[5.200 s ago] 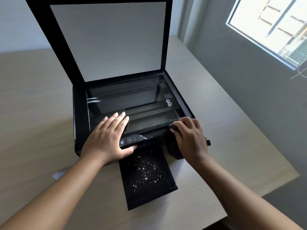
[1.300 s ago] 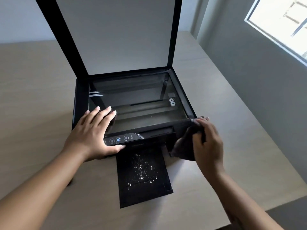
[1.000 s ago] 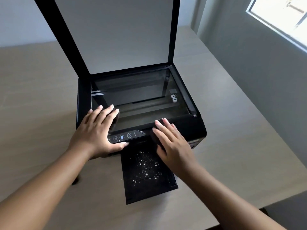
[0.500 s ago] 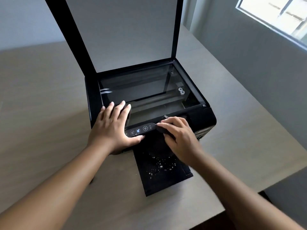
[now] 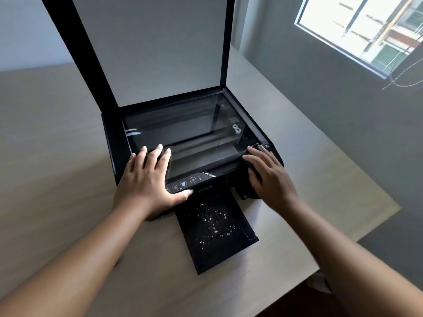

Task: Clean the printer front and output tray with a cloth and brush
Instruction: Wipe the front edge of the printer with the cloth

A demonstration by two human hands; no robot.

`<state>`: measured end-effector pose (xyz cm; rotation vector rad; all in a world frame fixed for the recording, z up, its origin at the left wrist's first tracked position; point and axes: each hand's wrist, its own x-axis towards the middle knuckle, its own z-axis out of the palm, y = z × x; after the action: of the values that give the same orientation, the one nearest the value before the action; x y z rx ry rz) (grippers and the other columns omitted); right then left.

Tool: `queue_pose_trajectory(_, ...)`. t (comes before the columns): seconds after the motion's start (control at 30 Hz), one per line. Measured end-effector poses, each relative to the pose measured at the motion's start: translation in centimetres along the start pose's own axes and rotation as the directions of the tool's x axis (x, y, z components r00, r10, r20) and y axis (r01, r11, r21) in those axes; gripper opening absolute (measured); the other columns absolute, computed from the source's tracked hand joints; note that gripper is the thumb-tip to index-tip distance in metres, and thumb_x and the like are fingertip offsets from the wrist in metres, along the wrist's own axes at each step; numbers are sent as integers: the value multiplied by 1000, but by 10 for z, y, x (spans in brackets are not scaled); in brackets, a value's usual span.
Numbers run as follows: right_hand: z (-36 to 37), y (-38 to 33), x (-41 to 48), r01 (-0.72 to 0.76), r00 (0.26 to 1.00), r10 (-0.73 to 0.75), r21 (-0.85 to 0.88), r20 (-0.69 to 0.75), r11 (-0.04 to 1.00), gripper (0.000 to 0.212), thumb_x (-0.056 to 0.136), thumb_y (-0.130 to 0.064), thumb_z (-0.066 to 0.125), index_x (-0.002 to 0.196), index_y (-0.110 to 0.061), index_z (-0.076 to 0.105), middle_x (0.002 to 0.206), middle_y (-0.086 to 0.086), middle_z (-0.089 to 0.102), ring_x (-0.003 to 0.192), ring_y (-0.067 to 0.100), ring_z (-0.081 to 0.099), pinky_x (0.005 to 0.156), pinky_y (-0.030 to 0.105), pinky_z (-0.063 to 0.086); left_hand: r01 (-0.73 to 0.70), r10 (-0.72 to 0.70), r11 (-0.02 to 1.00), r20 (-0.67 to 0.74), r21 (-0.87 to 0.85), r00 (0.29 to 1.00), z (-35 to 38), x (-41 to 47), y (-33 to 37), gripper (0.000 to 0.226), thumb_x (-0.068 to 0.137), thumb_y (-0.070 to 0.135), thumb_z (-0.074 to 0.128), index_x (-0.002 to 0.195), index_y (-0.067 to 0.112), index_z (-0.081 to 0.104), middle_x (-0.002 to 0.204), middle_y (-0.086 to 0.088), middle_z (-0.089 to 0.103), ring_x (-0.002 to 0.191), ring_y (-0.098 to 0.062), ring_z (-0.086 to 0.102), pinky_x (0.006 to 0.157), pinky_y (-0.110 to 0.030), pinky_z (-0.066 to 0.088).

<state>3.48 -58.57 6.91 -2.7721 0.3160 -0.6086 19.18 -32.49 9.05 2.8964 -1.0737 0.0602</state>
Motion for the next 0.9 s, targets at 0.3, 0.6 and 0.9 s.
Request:
queue_pose_trajectory(0.3,-8,-15,8,-68,997,70,73,-22,995,27,80,0,60,106,-7,65,120,8,61,114,28,55,98,34,44,-4,4,1000,-2,-9,1000,-1,0,0,117,60,94,32,153,25,16,161,1,16,147,-28,10,120,-46,9)
queue_pose_trajectory(0.6,36,-31,-7,-506,476,847,716,-234,482,38,97,-19,43,136,-15,42,138,8,45,128,20,44,110,31,32,-14,14,1000,-25,11,1000,2,0,-2,117,60,94,31,152,22,23,159,-2,24,145,-31,17,119,-47,14)
queue_pose_trajectory(0.9,35,-48,-2,-591,489,859,668,-151,453,47,101,-23,40,147,-21,28,161,4,8,148,21,1,110,20,7,-16,16,1000,-37,1,999,5,-1,-3,118,59,94,33,151,21,26,157,-3,27,144,-31,21,118,-49,18)
